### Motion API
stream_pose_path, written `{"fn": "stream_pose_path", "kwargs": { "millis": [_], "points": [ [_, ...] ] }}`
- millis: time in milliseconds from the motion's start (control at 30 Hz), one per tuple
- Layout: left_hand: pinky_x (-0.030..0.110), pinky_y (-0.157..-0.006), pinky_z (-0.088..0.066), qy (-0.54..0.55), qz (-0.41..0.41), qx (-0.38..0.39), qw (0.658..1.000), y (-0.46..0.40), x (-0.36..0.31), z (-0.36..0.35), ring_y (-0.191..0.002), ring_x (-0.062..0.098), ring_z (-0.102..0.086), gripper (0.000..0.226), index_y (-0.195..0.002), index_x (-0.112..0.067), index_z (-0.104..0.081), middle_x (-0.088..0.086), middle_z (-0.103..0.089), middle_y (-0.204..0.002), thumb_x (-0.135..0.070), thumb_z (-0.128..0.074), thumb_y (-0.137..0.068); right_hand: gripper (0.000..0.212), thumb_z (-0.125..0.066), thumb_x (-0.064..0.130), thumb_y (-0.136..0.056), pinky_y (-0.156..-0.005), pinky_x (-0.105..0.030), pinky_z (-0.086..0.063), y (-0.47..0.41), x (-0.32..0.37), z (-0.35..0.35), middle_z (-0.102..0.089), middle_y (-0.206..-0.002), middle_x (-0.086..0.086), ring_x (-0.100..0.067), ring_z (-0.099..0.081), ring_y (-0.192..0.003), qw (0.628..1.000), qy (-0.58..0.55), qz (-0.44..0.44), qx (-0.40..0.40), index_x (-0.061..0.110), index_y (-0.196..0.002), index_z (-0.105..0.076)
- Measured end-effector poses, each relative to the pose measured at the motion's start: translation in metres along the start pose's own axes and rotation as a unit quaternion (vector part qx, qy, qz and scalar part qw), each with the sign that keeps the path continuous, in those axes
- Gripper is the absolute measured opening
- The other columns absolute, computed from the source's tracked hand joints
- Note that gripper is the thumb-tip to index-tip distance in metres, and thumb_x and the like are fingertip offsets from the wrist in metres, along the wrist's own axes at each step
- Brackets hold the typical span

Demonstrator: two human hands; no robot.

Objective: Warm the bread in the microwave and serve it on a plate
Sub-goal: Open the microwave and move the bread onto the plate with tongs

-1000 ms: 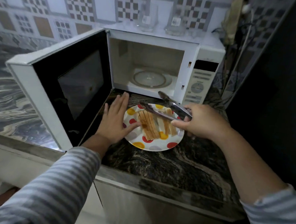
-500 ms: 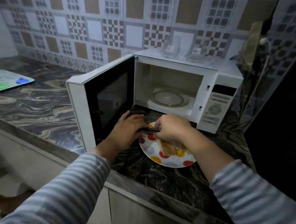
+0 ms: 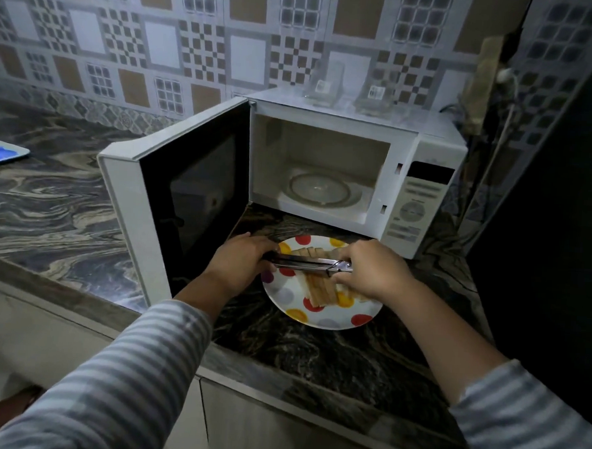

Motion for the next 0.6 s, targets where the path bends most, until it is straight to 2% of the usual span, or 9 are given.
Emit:
{"fn": "stream_pose_path", "kwargs": {
  "millis": [133, 267, 400, 500, 600],
  "points": [
    [0.023, -0.108, -0.02, -0.005, -0.022, -0.001, 1.0, -0.007, -0.009, -0.004, -0.123, 0.017, -0.048, 0.038, -0.127, -0.021, -0.058, -0.003, -0.058, -0.13, -0.029, -0.06, -0.09, 0.031, -0.062, 0.048, -0.086, -0.068, -0.031, -0.043, 0.001, 0.003, -0.004, -0.066, -0.1, 0.0, -0.023, -0.062, -0.091, 0.999, 0.024, -0.01, -0.024, 0.028, -0.11, -0.068],
    [0.022, -0.107, -0.021, -0.001, -0.02, -0.01, 1.0, -0.009, -0.008, -0.004, -0.122, 0.018, -0.049, 0.037, -0.125, -0.021, -0.059, -0.003, -0.06, -0.128, -0.027, -0.062, -0.089, 0.024, -0.058, 0.038, -0.087, -0.07, -0.032, -0.04, 0.001, 0.004, -0.005, -0.064, -0.094, 0.002, -0.022, -0.061, -0.088, 1.0, -0.004, -0.015, -0.01, 0.027, -0.106, -0.066],
    [0.027, -0.108, -0.025, 0.0, -0.015, -0.005, 1.0, -0.007, -0.004, -0.003, -0.121, 0.018, -0.05, 0.037, -0.126, -0.022, -0.059, -0.003, -0.06, -0.127, -0.028, -0.061, -0.09, 0.031, -0.061, 0.027, -0.086, -0.069, -0.031, -0.043, 0.005, 0.004, 0.002, -0.065, -0.1, 0.002, -0.019, -0.061, -0.086, 0.998, -0.052, -0.027, -0.019, 0.027, -0.117, -0.06],
    [0.025, -0.107, -0.025, 0.002, -0.02, -0.012, 1.0, -0.007, -0.006, -0.003, -0.121, 0.017, -0.05, 0.036, -0.126, -0.022, -0.059, -0.004, -0.06, -0.127, -0.029, -0.06, -0.09, 0.04, -0.061, 0.029, -0.089, -0.078, -0.035, -0.044, 0.005, 0.007, 0.003, -0.064, -0.107, 0.001, -0.021, -0.06, -0.096, 0.999, -0.05, -0.014, -0.014, 0.024, -0.127, -0.052],
    [0.025, -0.096, -0.035, 0.011, -0.027, -0.02, 0.999, -0.008, -0.013, -0.005, -0.115, 0.017, -0.052, 0.035, -0.124, -0.023, -0.06, -0.004, -0.062, -0.122, -0.027, -0.062, -0.089, 0.04, -0.06, 0.029, -0.091, -0.083, -0.039, -0.045, 0.002, 0.016, 0.001, -0.063, -0.113, -0.003, -0.026, -0.058, -0.106, 1.0, -0.026, 0.007, -0.01, 0.02, -0.128, -0.05]
  ]
}}
Point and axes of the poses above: each hand's wrist, its own y-axis away from the middle knuckle, its own z-axis out of the back of the hand, x = y × z, the point moved 2 cm from there along -y, towards the middle knuckle
